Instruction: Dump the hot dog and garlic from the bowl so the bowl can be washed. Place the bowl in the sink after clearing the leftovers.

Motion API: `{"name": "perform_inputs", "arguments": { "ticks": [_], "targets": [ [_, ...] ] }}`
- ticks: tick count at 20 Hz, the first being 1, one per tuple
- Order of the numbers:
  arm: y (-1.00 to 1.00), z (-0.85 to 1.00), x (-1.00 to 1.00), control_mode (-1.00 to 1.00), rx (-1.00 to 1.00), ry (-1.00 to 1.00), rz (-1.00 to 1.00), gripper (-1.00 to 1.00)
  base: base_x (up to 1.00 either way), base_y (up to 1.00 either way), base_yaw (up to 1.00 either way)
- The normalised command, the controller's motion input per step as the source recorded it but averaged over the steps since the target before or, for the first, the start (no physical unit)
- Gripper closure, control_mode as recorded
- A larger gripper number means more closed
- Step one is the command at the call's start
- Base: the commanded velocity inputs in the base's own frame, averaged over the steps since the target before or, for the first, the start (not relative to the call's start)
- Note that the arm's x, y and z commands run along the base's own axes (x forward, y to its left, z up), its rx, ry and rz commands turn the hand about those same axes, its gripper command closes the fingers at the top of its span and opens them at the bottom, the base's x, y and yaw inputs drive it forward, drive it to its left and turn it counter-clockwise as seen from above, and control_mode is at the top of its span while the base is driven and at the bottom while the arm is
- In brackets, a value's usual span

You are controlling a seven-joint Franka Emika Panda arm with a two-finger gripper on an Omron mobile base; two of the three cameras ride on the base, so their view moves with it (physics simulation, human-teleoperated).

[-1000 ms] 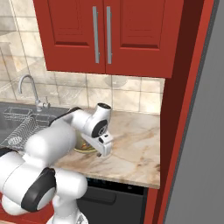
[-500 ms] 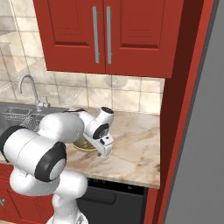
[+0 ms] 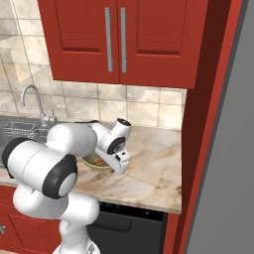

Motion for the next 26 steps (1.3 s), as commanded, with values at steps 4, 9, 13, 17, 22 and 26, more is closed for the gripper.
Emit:
{"name": "perform_inputs", "arguments": {
  "ticks": [4,9,13,17,22,26],
  "targets": [
    [0.0,0.0,-0.01,-1.0,0.0,0.0,0.0,1.0,0.0,0.0,0.0],
    [0.0,0.0,-0.15,-1.0,0.0,-0.01,0.0,1.0,0.0,0.0,0.0],
    [0.2,0.11,-0.33,-1.0,0.0,-0.17,0.02,1.0,0.0,0.0,0.0],
    [0.62,0.12,-0.38,-1.0,-0.02,-0.29,0.06,1.0,0.0,0.0,0.0],
    [0.85,0.15,-0.22,-1.0,-0.09,-0.3,0.04,1.0,0.0,0.0,0.0],
    [0.92,0.25,-0.05,-1.0,-0.11,-0.3,0.02,1.0,0.0,0.0,0.0]
  ]
}}
